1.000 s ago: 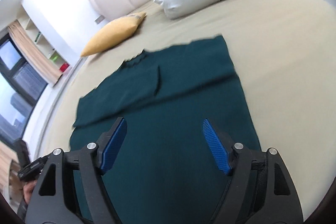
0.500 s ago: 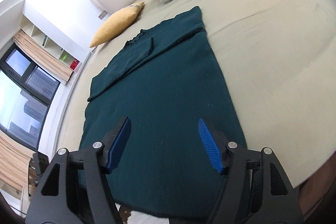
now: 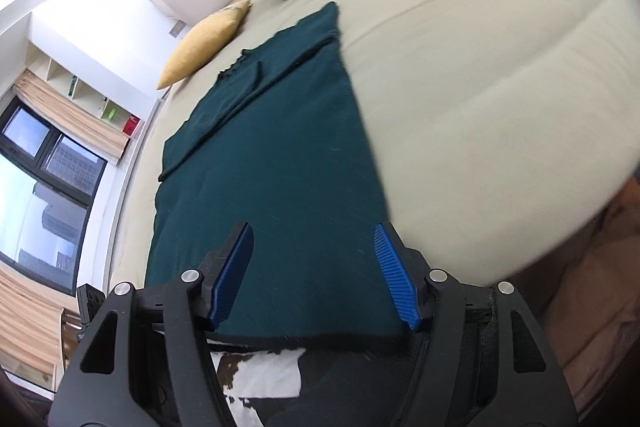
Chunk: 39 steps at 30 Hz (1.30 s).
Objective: Fold small clothes
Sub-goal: 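Grasp the sweater hem with both grippers, then lift the hem with both grippers and fold it toward the collar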
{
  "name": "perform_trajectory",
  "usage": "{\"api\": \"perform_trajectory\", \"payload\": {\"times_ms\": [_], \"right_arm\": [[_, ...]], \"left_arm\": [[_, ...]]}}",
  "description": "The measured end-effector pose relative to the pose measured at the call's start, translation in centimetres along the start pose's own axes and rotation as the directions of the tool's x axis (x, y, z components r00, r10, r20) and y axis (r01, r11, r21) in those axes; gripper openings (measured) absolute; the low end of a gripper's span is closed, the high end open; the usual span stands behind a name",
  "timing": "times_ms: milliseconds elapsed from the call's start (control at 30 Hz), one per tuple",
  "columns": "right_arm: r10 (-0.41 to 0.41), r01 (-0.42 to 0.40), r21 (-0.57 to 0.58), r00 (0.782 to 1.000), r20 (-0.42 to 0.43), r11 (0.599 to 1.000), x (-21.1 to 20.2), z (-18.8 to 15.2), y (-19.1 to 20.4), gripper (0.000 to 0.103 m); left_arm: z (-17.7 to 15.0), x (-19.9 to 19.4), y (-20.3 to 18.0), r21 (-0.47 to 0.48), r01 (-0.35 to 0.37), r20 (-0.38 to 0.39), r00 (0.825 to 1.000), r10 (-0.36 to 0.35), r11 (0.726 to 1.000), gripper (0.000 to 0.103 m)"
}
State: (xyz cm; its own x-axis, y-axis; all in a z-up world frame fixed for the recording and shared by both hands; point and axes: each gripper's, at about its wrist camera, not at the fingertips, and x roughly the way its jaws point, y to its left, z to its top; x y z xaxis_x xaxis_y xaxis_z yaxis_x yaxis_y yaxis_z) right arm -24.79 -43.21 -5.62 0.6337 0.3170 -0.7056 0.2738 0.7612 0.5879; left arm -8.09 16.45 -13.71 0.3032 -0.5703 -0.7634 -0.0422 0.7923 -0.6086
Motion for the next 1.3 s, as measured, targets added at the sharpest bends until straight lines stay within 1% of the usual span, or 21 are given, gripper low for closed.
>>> {"api": "perform_trajectory", "payload": {"times_ms": [200, 300, 433, 600, 667, 733, 800, 833, 867, 933, 1033, 1167, 1233, 1300], "right_arm": [[-0.046, 0.047, 0.025, 0.998, -0.042, 0.999, -1.0, -1.1, -1.8, 0.061], [-0.050, 0.054, 0.048, 0.996, -0.079, 0.997, -0.6, -1.3, -2.5, 0.061], [-0.080, 0.084, 0.022, 0.987, -0.142, 0.996, 0.4, -1.5, -2.3, 0.058], [-0.128, 0.129, -0.008, 0.969, -0.209, 0.992, 0.8, -1.4, -2.1, 0.046], [-0.146, 0.143, -0.029, 0.960, -0.240, 0.989, 1.1, -1.3, -1.7, 0.038], [-0.150, 0.142, -0.049, 0.950, -0.273, 0.989, 1.4, -1.5, -1.4, 0.036], [-0.152, 0.140, -0.060, 0.945, -0.289, 0.988, 1.6, -1.5, -1.2, 0.029], [-0.150, 0.140, -0.057, 0.945, -0.292, 0.989, 1.6, -1.6, -1.2, 0.022], [-0.147, 0.138, -0.051, 0.945, -0.293, 0.989, 1.7, -1.7, -1.3, 0.017], [-0.134, 0.128, -0.039, 0.945, -0.297, 0.991, 1.8, -1.9, -1.5, 0.009], [-0.117, 0.112, -0.033, 0.952, -0.282, 0.993, 1.6, -2.1, -1.4, 0.007], [-0.034, 0.035, 0.003, 0.975, -0.218, 0.999, 0.0, -1.4, -1.2, 0.006], [0.015, -0.012, 0.016, 0.983, -0.183, 1.000, -0.6, -0.7, -0.8, 0.006], [0.081, -0.077, 0.036, 0.988, -0.132, 0.996, -1.3, 0.2, -0.2, 0.006]], "left_arm": [[0.0, -0.4, 0.1, -0.005, 0.009, 0.021, 1.000, -0.009, 1.000, 0.007], [0.0, -0.7, 0.2, -0.007, 0.014, 0.033, 0.999, -0.014, 1.000, 0.006], [0.2, -1.4, 0.3, -0.009, 0.026, 0.063, 0.998, -0.026, 1.000, 0.006], [-0.1, -1.9, 0.0, 0.010, 0.038, 0.075, 0.996, -0.039, 0.999, 0.006], [-0.1, -2.2, -0.3, 0.021, 0.047, 0.085, 0.995, -0.049, 0.999, 0.006], [0.0, -2.4, -0.6, 0.028, 0.055, 0.094, 0.994, -0.057, 0.998, 0.006], [0.1, -2.7, -0.5, 0.030, 0.060, 0.102, 0.993, -0.063, 0.998, 0.006], [0.1, -2.7, -0.4, 0.029, 0.064, 0.104, 0.992, -0.066, 0.998, 0.006], [0.0, -2.7, -0.6, 0.027, 0.063, 0.105, 0.992, -0.066, 0.998, 0.006], [0.1, -2.8, -0.6, 0.025, 0.065, 0.106, 0.992, -0.068, 0.998, 0.006], [0.2, -3.1, -0.9, 0.031, 0.077, 0.114, 0.990, -0.080, 0.997, 0.006], [0.7, -4.0, -1.0, 0.012, 0.138, 0.137, 0.981, -0.139, 0.990, 0.006], [1.3, -4.8, -1.0, -0.004, 0.192, 0.162, 0.969, -0.189, 0.981, 0.006], [2.0, -5.5, -1.3, -0.008, 0.229, 0.188, 0.956, -0.224, 0.973, 0.006]]}}
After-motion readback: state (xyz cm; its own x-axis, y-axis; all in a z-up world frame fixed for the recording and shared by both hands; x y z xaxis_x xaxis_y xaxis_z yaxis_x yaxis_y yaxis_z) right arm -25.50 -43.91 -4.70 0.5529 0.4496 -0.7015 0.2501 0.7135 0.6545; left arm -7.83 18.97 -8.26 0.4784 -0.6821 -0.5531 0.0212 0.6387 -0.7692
